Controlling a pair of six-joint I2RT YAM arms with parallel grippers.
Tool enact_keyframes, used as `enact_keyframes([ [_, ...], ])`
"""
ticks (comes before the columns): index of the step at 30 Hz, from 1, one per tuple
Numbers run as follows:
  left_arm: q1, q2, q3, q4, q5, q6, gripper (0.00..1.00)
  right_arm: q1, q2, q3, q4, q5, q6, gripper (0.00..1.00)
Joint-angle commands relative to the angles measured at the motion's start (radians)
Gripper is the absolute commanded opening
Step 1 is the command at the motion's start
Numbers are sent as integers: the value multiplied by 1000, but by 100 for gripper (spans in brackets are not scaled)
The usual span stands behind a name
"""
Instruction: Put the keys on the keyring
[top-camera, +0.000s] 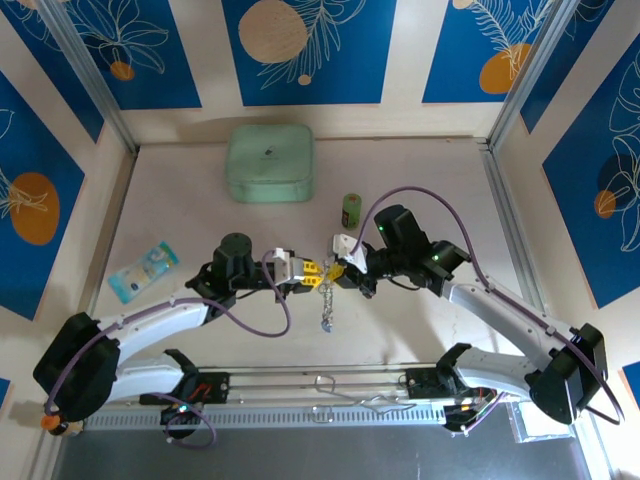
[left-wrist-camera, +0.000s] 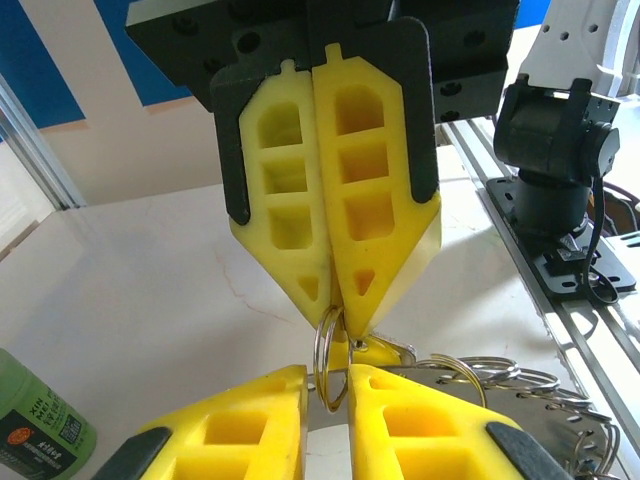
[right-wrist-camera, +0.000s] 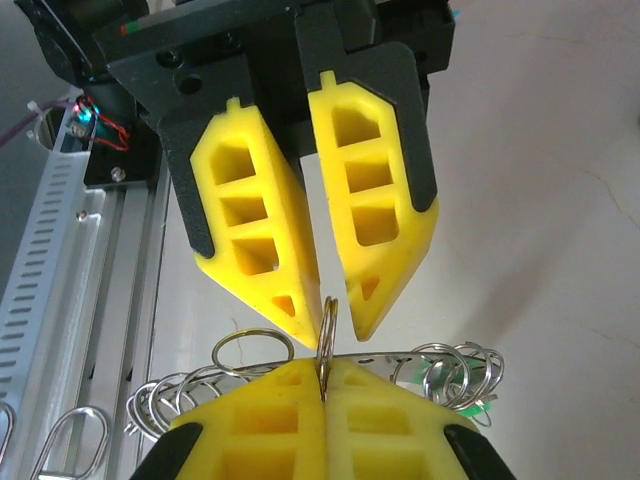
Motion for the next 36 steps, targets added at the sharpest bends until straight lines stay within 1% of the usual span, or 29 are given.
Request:
enact_keyframes([
  [1, -7, 4, 42, -33, 22, 17, 16, 30, 18, 62, -78, -2, -57, 0],
  [4, -7, 4, 42, -31, 28, 15, 15, 62, 62, 108, -128, 42, -80, 0],
  [6, -8, 5, 41, -30, 38, 13, 7, 76, 92, 139, -161, 74, -84, 0],
  [8, -8, 1, 40, -23, 42, 9, 0, 71, 98, 143, -159, 74, -72, 0],
  [10, -8, -2, 36, -14, 42, 7, 0, 51, 73, 108, -106, 52, -46, 11],
  [12, -8, -6, 31, -6, 43, 3, 0, 12, 27, 46, -24, 0, 2, 25],
  [13, -7, -6, 28, 1, 45, 2, 0, -7, 6, 18, 9, -25, 26, 30],
  [14, -8, -5, 27, 10, 46, -2, 0, -22, -13, -13, 46, -37, 54, 34],
  [16, -8, -5, 22, 24, 48, -7, 0, -39, -34, -53, 88, -55, 95, 35],
  [19, -8, -4, 21, 27, 49, -7, 0, -40, -43, -72, 109, -79, 126, 35],
  [22, -8, -6, 20, 29, 51, -7, 0, -39, -41, -71, 110, -80, 130, 30],
  [24, -8, -8, 20, 26, 50, -5, 0, -39, -40, -68, 110, -80, 129, 25],
  [27, -8, -8, 20, 24, 49, -2, 0, -39, -40, -63, 102, -81, 125, 11],
  [29, -7, -12, 17, 25, 51, -1, 0, -40, -39, -65, 91, -76, 120, 6],
  [36, -8, -8, 11, 61, 71, -17, 0, -40, 2, -67, 46, -48, 79, 6],
])
